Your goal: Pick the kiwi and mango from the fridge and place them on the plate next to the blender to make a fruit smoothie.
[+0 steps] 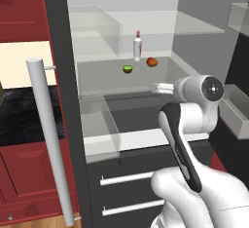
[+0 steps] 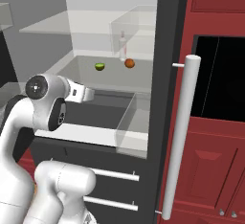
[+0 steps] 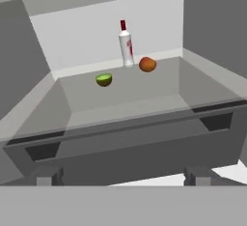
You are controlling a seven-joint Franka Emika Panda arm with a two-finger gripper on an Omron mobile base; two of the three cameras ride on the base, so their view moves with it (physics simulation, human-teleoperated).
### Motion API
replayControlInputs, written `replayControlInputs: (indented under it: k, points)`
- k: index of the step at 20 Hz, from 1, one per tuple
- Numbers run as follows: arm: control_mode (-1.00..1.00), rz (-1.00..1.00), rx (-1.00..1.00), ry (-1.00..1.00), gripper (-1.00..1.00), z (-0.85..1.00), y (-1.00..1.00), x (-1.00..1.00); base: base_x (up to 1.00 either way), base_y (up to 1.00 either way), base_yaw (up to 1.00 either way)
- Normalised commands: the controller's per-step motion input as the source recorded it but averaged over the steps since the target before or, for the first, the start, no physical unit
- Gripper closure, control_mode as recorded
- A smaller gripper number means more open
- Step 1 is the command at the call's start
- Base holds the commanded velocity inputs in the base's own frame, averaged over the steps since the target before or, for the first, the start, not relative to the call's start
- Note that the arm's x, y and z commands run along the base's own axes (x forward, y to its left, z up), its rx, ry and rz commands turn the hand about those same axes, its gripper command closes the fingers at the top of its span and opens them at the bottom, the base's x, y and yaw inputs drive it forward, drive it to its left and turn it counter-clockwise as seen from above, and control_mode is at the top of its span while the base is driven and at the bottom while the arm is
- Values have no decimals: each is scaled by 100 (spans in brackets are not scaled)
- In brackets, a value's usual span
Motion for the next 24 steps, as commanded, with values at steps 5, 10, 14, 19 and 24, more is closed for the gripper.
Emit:
replayControlInputs:
  k: [5, 10, 14, 19, 24]
  points:
    - [-100, -4, 0, 11, -100, 25, 3, 43, 0, 0, 0]
    - [-100, 3, 0, 18, -100, 0, 12, 36, 0, 0, 0]
    - [-100, 8, -4, 22, -100, 0, 17, 28, 0, 0, 0]
    - [-100, 0, -4, 7, -100, -14, 15, 25, 0, 0, 0]
    - [-100, 0, 0, -7, -100, -51, 16, 30, 0, 0, 0]
